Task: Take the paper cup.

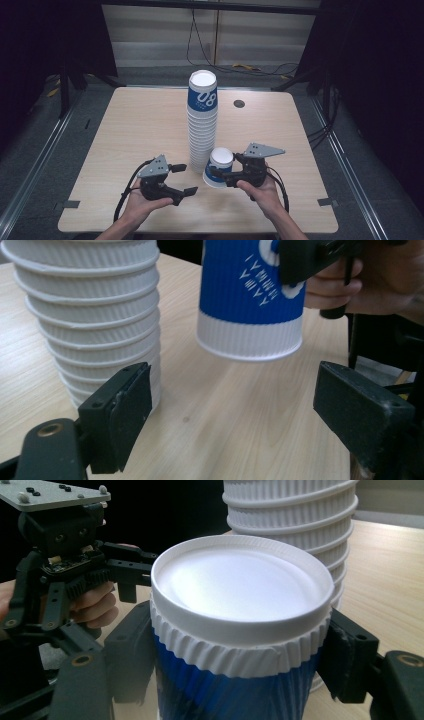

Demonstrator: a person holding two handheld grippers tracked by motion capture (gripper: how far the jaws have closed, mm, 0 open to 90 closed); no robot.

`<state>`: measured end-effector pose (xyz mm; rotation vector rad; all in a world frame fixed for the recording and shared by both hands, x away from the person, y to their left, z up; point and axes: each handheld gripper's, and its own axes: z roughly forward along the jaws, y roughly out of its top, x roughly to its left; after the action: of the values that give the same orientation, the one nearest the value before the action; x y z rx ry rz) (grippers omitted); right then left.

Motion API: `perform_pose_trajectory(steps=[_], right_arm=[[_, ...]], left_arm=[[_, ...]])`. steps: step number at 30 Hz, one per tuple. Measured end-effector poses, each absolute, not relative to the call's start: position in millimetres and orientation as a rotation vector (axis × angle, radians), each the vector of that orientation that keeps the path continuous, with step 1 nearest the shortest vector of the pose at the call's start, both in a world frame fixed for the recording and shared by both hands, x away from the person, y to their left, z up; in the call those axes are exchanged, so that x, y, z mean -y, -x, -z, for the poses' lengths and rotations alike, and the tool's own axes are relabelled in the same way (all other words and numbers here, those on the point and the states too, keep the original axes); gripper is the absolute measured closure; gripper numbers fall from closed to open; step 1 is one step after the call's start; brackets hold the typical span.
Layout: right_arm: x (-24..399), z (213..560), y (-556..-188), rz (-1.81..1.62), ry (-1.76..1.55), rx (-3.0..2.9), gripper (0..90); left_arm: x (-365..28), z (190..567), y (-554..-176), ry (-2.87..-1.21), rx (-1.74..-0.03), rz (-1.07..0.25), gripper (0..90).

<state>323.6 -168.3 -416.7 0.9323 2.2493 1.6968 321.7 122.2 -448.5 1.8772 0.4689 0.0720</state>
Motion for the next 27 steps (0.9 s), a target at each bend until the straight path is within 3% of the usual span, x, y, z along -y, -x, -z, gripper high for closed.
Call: perform_pose_trajectory(steps=[27], right_arm=[[146,428,-317,-1.862,-0.770,-2.357,27.1]], left_arm=[[-103,457,-314,-1.904,-0.395,0.012,15.6]])
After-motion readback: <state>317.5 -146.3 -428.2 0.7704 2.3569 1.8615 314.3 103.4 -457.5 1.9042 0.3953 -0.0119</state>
